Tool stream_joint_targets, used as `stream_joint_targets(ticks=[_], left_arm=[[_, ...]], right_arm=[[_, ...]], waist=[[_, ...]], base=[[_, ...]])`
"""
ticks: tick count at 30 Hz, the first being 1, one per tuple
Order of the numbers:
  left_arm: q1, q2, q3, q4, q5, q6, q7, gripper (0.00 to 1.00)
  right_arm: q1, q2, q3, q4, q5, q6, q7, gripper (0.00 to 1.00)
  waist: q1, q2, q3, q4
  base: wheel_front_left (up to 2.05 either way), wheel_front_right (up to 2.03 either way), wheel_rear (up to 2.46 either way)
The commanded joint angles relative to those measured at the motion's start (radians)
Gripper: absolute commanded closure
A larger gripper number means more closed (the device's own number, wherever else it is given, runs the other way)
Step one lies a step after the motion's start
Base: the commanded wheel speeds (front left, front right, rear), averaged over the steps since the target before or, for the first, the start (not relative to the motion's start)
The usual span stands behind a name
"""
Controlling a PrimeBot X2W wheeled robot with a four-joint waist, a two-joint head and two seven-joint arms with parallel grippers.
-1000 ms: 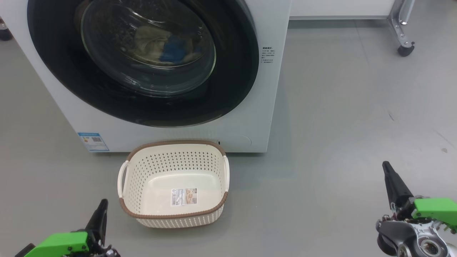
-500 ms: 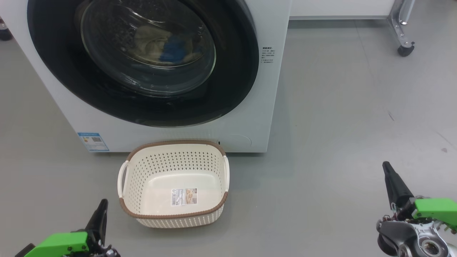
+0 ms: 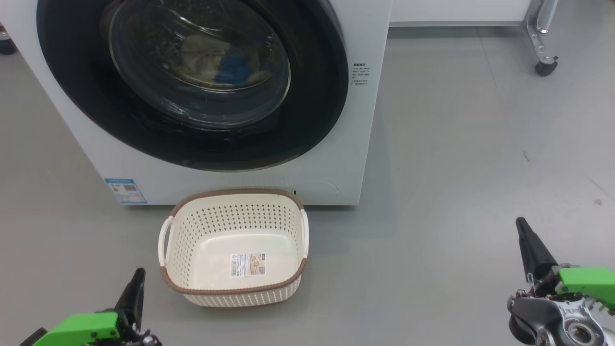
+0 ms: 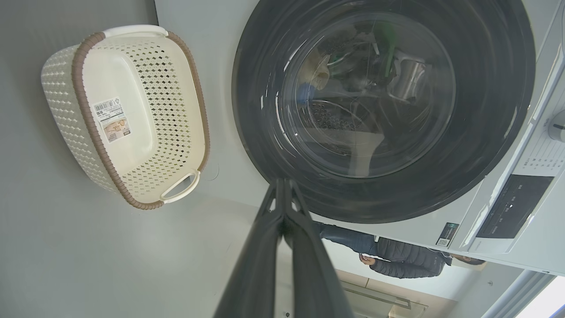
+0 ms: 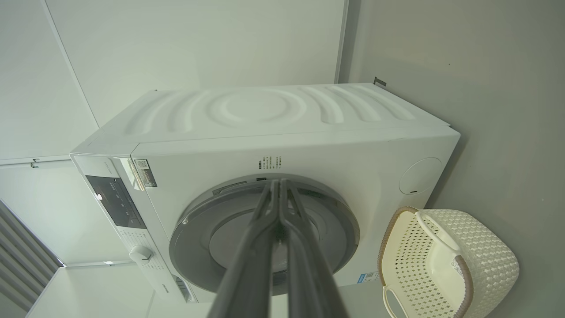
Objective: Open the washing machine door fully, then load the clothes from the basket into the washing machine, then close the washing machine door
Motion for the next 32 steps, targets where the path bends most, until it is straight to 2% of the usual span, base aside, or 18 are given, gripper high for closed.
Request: stream_joint_targets(ticks=[1,32], left_arm=[[-0.051,0.009,0.037,-0.036,-0.004,-0.007,0.006,1.00],[-0.051,0.008,0.037,-0.037,-0.004,-0.007,0.006,1.00]], right_arm=[[-0.055,-0.013,0.014,-0.032,-0.005,-0.003,0.009,1.00],[-0.055,-0.009,0.008,-0.031,-0.010,-0.003,0.014,1.00]], waist=[[0.0000,0.0000,0.000,0.000],[0.0000,0.0000,0.000,0.000]], base=[[0.00,0.00,0.00],[0.00,0.00,0.00]])
